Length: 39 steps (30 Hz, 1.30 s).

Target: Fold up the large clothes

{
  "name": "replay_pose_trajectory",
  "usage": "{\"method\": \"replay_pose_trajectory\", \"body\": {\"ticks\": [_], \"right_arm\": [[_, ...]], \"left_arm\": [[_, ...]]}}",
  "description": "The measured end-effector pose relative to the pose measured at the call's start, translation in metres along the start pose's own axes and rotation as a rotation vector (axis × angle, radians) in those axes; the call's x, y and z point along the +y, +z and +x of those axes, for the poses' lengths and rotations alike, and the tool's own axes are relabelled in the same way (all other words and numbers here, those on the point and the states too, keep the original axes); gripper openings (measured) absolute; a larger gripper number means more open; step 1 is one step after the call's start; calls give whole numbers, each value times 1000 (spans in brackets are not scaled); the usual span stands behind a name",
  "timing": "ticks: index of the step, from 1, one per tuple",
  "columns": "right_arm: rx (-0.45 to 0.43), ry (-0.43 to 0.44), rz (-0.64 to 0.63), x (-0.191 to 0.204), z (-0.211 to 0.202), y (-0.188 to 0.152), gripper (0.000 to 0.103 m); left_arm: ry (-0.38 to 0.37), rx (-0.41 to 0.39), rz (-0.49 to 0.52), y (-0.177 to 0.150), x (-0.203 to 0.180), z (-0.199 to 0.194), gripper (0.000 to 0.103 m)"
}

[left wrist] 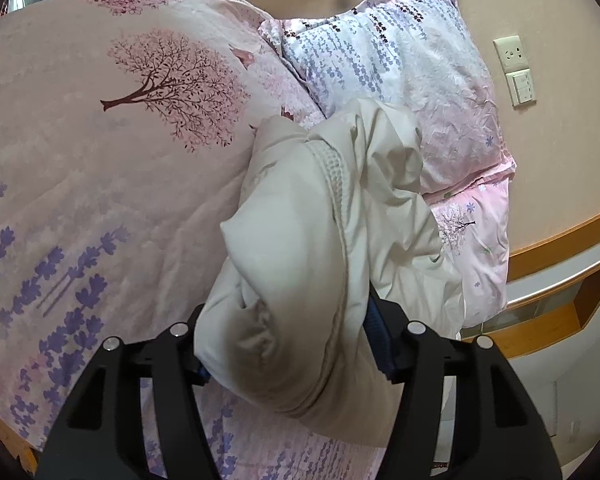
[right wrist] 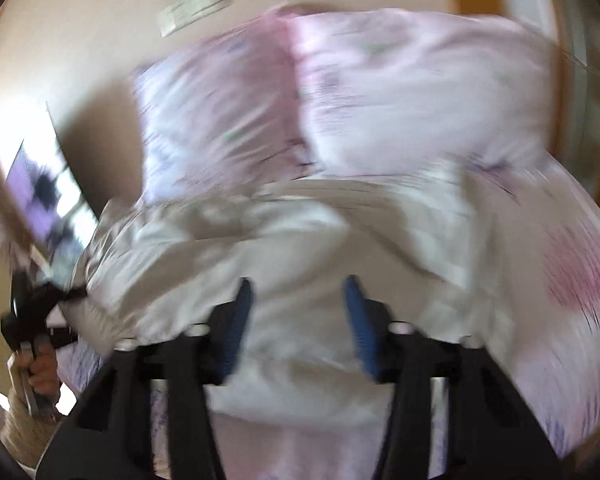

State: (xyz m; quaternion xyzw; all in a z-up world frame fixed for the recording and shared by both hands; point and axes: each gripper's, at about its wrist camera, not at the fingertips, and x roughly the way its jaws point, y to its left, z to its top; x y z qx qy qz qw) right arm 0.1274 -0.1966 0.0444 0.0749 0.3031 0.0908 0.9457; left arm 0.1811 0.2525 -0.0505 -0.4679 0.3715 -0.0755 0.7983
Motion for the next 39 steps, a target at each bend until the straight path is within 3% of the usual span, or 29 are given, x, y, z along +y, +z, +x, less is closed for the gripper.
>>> {"method": "replay_pose_trajectory", "body": {"ticks": [3,10,13,20,24,26,35,39], "right_arm": [[70,40,-30,23,34,11,25],[247,23,-16,36,96,4,25],[271,28,5,33,107,-1,25],[278,-58,-74,56,127,-14,25],[277,-114,-115,68,133,-12,23],[275,-120,-128,70,134,-13,23],[316,11,-20,44,121,-6,22],[192,66,8,34,85,17,22]], "left_arm": [[10,-11,5,0,-3,0,59],[1,-42,-19,0,-1,0,59],[3,-65,-12,-3,-3,1,60],[23,-75,8,0,-10,5,62],[24,-95,49,13,-25,4,41],[23,-94,60,17,-31,4,37],[23,-139,169,12,-68,-7,33],[36,-138,171,12,-68,-5,33]]}}
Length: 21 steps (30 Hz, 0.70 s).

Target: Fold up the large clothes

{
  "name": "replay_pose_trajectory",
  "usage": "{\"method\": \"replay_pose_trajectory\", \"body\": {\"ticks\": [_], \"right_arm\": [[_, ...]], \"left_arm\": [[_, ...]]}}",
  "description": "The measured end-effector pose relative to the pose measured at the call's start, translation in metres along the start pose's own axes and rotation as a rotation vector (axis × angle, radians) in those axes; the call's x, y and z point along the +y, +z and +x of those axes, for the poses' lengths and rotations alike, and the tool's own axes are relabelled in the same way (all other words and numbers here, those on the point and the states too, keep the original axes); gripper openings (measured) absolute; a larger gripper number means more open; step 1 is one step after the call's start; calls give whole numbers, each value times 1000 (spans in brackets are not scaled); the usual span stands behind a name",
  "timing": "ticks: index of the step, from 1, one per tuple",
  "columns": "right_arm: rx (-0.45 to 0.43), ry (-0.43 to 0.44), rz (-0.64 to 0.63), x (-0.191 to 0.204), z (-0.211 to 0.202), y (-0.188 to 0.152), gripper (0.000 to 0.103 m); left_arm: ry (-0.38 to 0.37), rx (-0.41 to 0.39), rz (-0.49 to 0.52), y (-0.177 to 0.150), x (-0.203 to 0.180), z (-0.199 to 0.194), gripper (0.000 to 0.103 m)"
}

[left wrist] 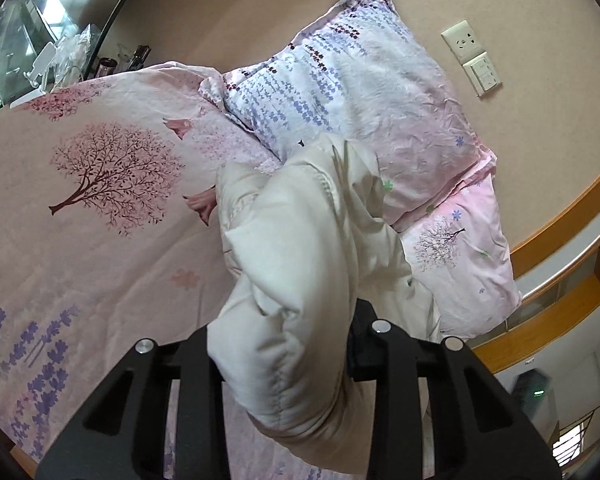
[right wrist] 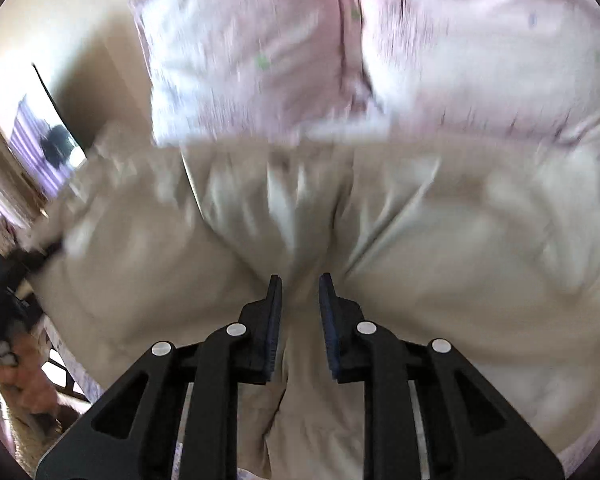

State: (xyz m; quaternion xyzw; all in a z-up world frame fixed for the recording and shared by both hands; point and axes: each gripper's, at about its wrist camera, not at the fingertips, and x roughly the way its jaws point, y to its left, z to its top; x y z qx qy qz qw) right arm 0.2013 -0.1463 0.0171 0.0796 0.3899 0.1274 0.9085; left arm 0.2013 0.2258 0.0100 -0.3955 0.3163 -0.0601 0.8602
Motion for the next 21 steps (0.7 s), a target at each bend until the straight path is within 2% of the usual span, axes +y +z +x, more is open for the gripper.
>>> {"method": "replay_pose_trajectory", "body": {"ticks": [1,3,5,6,8,11,17,21], "right_arm": [[-19,33,-6,2,-6,7,22],[7,65,-15,8,0,16,16],[84,70,-25,17,26,25,11],[164,23,-20,19,51,29,9],[279,5,25,12,92,32,5],[350,7,40,10,105,41,5],[289,84,18,9,63,26,6],[324,44,-4,10,84,13,4]], "left_arm": [[-1,-1,0,0,0,1,33],[-4,-5,7,0,-1,0,33],[-9,-12,21,0,-4,-1,33],[-13,-16,27,-1,-6,-2,33],[-35,-20,48,-2,-11,-4,33],[-31,-43,116,-5,-28,-7,33],[-60,-60,174,-7,-48,-14,33],[-96,-51,222,-13,-69,-15,33]]}}
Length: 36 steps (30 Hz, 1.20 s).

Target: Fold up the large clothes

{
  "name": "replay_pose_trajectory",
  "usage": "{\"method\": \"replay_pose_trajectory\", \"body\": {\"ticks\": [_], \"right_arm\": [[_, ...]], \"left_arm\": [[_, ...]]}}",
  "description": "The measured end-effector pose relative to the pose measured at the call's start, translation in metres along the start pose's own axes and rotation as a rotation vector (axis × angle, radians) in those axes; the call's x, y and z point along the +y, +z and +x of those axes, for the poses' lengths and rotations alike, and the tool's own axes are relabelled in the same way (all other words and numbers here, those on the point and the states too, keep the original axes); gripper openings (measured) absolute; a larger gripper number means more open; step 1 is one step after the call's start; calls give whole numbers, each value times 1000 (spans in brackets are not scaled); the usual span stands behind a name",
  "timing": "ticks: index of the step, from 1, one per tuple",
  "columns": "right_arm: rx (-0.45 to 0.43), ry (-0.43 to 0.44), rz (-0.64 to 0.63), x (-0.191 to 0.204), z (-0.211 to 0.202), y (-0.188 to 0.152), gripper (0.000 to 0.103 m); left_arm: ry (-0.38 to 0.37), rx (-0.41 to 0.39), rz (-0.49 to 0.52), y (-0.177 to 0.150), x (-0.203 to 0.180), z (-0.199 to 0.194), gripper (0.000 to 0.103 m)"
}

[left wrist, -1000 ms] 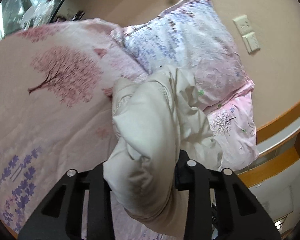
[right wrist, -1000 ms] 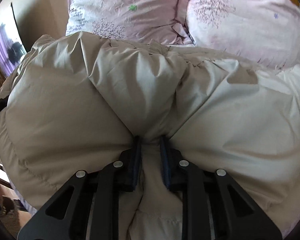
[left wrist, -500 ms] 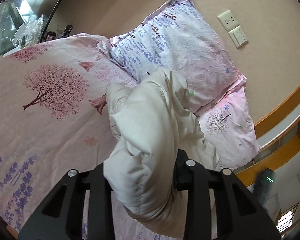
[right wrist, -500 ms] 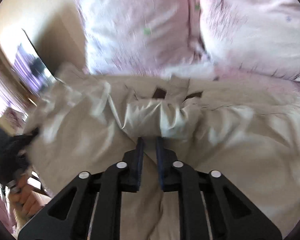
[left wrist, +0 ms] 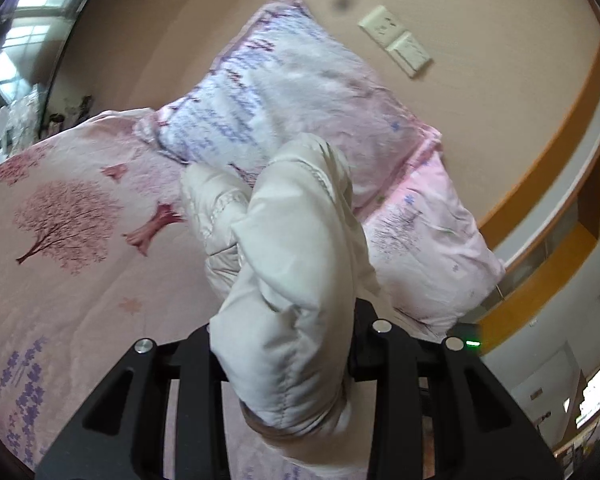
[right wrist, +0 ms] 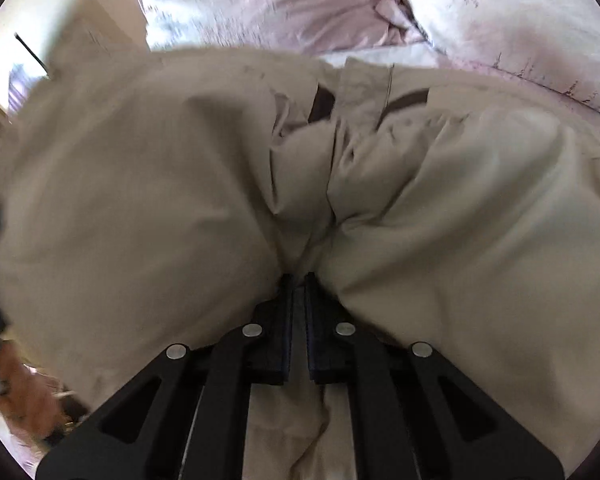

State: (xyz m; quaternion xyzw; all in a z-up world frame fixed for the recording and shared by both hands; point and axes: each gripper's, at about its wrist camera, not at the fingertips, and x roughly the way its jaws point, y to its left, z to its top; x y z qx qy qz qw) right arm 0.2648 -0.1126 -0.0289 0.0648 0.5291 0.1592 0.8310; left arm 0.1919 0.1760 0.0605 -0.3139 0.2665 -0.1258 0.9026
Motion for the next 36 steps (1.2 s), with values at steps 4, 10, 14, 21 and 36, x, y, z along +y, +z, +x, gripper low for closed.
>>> {"method": "replay_pose_trajectory", "body": {"ticks": [4,10,14,21,36], "right_arm": [[0,-7,0,1,7,9,4],[-86,89,33,-18,-34,-13,5],[-177,102,59,-41,-72,-33,5],[-139,67,98,-75,-58,-46,1],[-491,159,419,-204,-192,-112,58]], "left_arm": [[-20,-7,72,-4,-28,-3,34],[-61,-19,151,-11,-65,-9,36],[-89,-28,225,-22,-95,-10,37],[-159,-6,366,-51,-155,4,40],[-206,98,629,-139,-249,67,48]]}}
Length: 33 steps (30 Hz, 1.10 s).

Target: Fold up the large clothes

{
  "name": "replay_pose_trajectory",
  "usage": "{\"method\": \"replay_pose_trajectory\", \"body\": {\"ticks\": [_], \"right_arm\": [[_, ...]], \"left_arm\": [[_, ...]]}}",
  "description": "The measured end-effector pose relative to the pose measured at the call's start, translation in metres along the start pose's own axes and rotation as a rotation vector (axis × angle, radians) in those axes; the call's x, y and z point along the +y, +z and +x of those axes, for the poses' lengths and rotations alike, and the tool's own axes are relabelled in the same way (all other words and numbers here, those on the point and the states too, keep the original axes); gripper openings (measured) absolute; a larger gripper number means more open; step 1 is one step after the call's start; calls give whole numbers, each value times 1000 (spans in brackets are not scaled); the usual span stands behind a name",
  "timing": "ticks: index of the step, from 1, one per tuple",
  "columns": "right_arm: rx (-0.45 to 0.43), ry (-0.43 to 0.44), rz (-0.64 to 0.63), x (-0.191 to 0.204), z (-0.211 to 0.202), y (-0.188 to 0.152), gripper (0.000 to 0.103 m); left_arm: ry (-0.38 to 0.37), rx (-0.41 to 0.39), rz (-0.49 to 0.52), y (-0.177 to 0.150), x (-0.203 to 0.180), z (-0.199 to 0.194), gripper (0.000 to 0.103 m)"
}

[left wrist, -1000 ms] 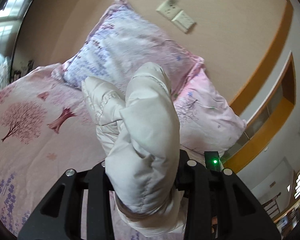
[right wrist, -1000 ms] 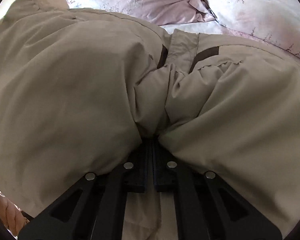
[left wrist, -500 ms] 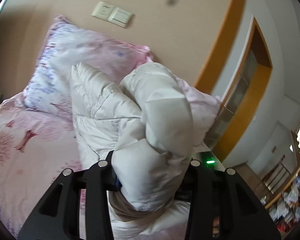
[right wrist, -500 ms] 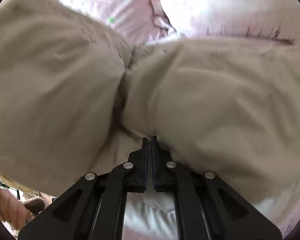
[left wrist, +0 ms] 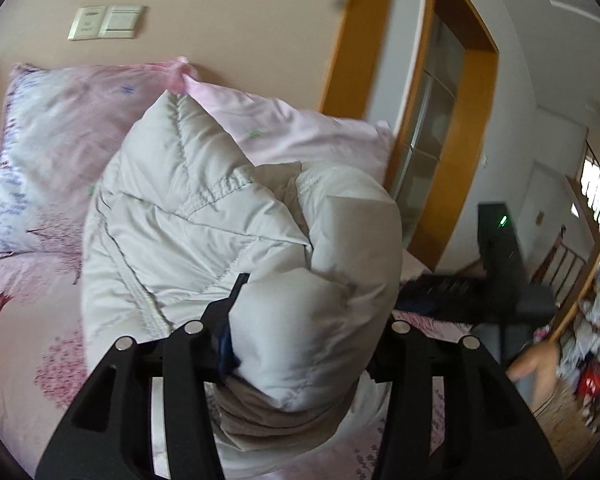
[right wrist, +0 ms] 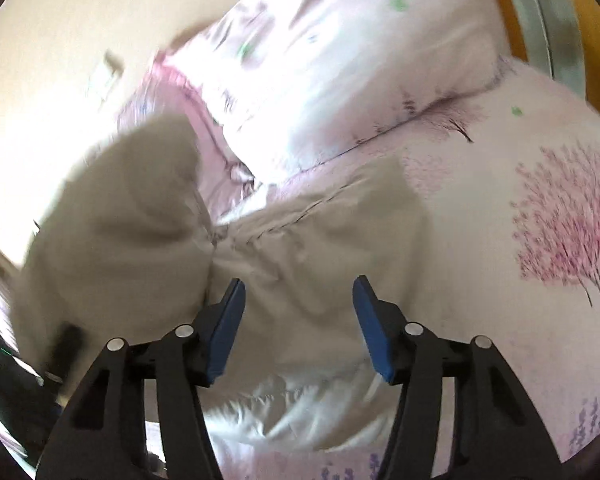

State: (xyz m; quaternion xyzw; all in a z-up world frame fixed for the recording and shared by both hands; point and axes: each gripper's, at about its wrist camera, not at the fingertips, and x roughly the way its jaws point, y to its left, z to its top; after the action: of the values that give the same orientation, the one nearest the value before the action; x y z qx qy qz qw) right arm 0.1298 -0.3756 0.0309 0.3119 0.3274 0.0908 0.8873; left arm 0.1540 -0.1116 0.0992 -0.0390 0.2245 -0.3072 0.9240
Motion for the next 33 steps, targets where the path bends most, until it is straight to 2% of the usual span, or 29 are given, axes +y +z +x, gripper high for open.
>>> {"method": "replay_pose_trajectory", "body": {"ticks": [2,7,10,15,22,25,29,31,32,33], "right_arm": [[10,58,51,-16,-4,4,59],[74,294,149,-37,-2,13,68],[86,364,153,-37,-11,18,76],[95,312,121,-43,-21,34,78],[86,195,-35,-31,-32,60,78],[126,151,-144,-12,-25,67,78],[222,108,-168,-7,1,72,76],[268,114,-171,-7,14,70,72],[295,113,-179,-6,20,69,67],[313,114,-181,-6,24,67,54]], "left_arm": [[-2,9,33,-4,-12,11,50],[15,15,164,-18,-45,29,52],[24,31,267,-30,-65,40,54],[27,74,414,-49,-92,67,57],[4,131,513,-61,-118,103,62],[-5,148,544,-68,-130,115,62],[-8,164,574,-80,-139,122,63],[-14,175,576,-84,-143,124,63],[-17,178,578,-86,-145,124,63],[-20,182,583,-88,-147,125,64]]}}
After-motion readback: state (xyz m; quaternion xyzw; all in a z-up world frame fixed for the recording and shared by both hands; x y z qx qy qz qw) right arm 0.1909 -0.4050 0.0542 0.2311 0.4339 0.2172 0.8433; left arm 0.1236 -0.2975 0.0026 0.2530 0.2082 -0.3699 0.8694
